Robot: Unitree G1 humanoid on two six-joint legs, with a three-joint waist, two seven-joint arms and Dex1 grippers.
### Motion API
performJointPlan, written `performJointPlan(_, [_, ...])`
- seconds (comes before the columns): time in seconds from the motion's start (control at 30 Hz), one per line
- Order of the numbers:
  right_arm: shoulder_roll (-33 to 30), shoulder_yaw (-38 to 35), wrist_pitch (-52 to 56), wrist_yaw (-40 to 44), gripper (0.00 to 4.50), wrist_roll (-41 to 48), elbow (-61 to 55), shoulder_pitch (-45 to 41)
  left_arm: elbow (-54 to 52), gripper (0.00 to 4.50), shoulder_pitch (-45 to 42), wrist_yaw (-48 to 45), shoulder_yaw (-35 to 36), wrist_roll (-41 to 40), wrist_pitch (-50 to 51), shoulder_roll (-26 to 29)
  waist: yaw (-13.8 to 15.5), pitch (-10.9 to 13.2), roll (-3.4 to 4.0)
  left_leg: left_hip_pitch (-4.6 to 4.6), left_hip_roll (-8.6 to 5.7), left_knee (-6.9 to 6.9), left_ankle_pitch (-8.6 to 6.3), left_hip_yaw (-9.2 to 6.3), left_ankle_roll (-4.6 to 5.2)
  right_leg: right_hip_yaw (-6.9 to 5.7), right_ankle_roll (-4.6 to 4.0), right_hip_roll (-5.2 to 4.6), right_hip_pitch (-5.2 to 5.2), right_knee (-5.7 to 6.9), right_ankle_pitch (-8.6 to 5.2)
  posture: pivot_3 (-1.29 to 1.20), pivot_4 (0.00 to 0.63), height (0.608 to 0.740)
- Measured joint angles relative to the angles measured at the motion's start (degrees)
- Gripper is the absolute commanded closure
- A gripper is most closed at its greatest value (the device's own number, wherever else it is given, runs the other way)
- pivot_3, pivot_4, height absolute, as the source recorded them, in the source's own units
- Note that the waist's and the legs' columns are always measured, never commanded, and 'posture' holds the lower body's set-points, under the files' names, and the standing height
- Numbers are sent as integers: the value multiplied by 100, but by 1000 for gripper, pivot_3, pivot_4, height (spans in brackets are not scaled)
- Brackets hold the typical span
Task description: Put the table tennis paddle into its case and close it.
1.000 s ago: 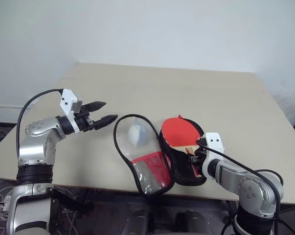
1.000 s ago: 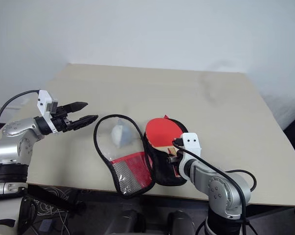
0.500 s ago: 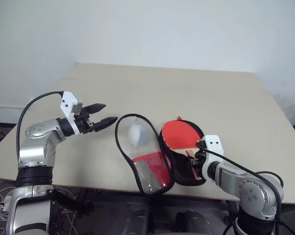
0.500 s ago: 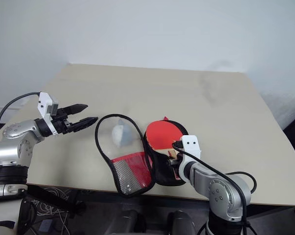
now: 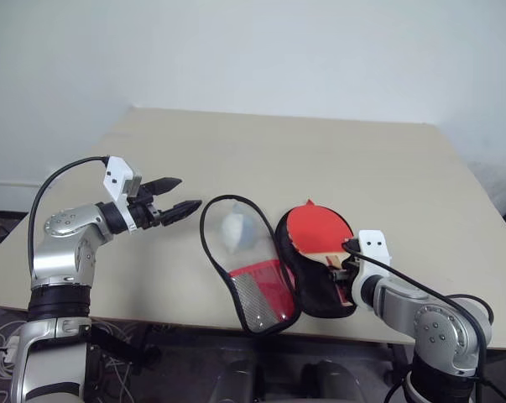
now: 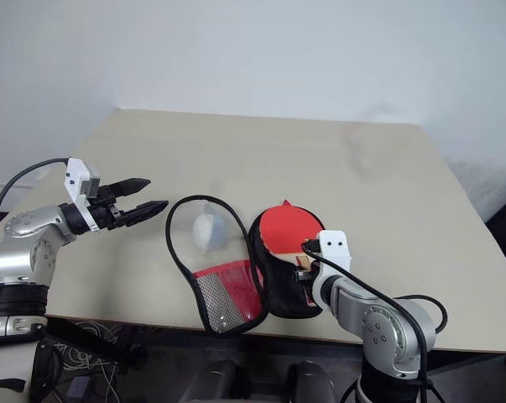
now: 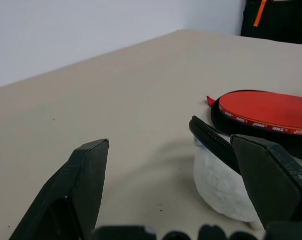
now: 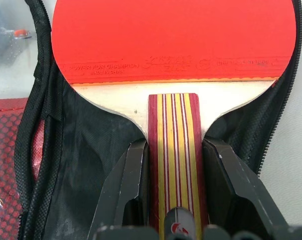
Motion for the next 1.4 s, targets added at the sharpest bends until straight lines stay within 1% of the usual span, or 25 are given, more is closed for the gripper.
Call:
performJointPlan(0.23, [110,126,0,-89,3356,2,36,-38,-5,363,0,6,0,0,0,0,-1,0,0,0,0,-1,0,1,0,2,0,0,-1,0,0,0,0,715])
performJointPlan(0.3, [171,126,0,-94,2646,13,46,-77,-5,363,0,6,0,0,0,0,-2,0,0,0,0,-1,0,2,0,2,0,0,-1,0,0,0,0,715])
performJointPlan(0.37, [298,98,0,-96,2126,65,46,-109,-5,363,0,7,0,0,-1,0,-1,0,0,0,0,-2,0,1,0,3,0,0,-2,0,0,0,0,715])
performJointPlan(0.4, [357,85,0,-99,1690,103,46,-121,-5,363,0,7,-1,1,-1,-1,-2,0,0,0,0,-2,0,1,0,3,0,1,-2,0,0,0,0,715])
performJointPlan(0.43, [399,71,-1,-99,1358,120,46,-135,-5,363,0,7,-1,1,-1,-2,-3,0,0,0,1,-3,0,1,0,4,0,2,-2,0,0,0,0,715])
performJointPlan(0.5, [392,58,0,-99,712,205,47,-188,-5,363,0,13,-2,1,-3,-19,-1,0,0,0,0,-2,0,2,0,6,0,2,-2,0,0,0,0,715])
performJointPlan(0.53, [349,42,0,-98,293,226,47,-226,-5,363,0,18,-2,1,-3,-27,1,0,-1,0,0,-1,0,3,0,6,0,2,-2,0,0,0,0,715])
performJointPlan(0.57, [280,26,-1,-94,28,238,47,-261,-5,363,0,23,-2,1,-4,-42,1,-1,-1,1,0,-1,0,5,0,8,0,1,-1,-1,0,0,0,715])
performJointPlan(0.67, [-320,-34,-1,49,28,428,47,-292,-7,363,1,37,-8,0,-4,-67,1,-1,-1,1,-1,1,-1,13,1,14,0,-2,-1,-4,0,0,0,715])
performJointPlan(0.7, [-591,-42,0,171,28,488,48,-306,-8,363,2,38,-8,0,-4,-67,-1,0,0,1,-1,1,-1,16,1,16,0,-2,-2,-4,0,0,0,715])
performJointPlan(0.73, [-1015,-51,-1,434,28,609,53,-369,-13,363,4,38,-8,-2,-3,-66,-2,2,3,1,-1,1,-1,21,2,20,1,-3,-2,-4,0,0,0,715])
performJointPlan(0.83, [-2205,-257,-112,1366,28,918,65,-811,-37,363,21,2,-8,-10,-1,-58,-2,6,6,6,2,7,-5,26,8,18,1,-1,-1,-4,0,0,0,715])
performJointPlan(0.97, [-4055,-613,-1125,3308,28,1407,529,-1044,-163,363,180,-157,16,-24,5,133,0,8,6,7,4,8,-13,21,21,6,0,-2,2,-6,-1,0,0,715])
performJointPlan(1.03, [-4509,-753,-1591,4009,28,1534,813,-1136,-222,363,317,-286,36,-35,32,294,-3,10,2,7,7,8,-16,20,20,2,0,-4,1,-7,-2,0,0,715])
performJointPlan(1.1, [-4813,-816,-2020,4641,28,1681,1035,-1240,-401,363,488,-486,47,-87,103,483,-6,14,-2,6,9,8,-17,23,20,3,0,-7,2,-7,-1,0,0,715])
performJointPlan(1.17, [-5071,-831,-2365,5068,28,1732,1182,-1239,-491,363,619,-667,122,-194,184,689,0,16,-6,6,9,11,-18,19,20,-4,0,-12,0,-8,-2,0,0,715])
performJointPlan(1.27, [-5381,-633,-2939,5430,0,1503,1523,-1159,-570,986,888,-998,268,-278,292,1061,4,18,-7,6,9,16,-20,20,24,-16,1,-32,3,-16,-2,0,0,715])
performJointPlan(1.33, [-5437,-434,-3253,5455,0,1219,1879,-1129,-460,1665,1077,-1209,325,-276,347,1275,5,19,-4,5,9,16,-22,28,28,-45,2,-77,5,-20,-1,0,0,715])
performJointPlan(1.4, [-5436,-254,-3433,5474,0,1063,2089,-1129,-296,2403,1159,-1225,372,-268,385,1283,8,24,3,3,9,17,-23,32,29,-47,6,-87,5,-20,1,0,0,715])
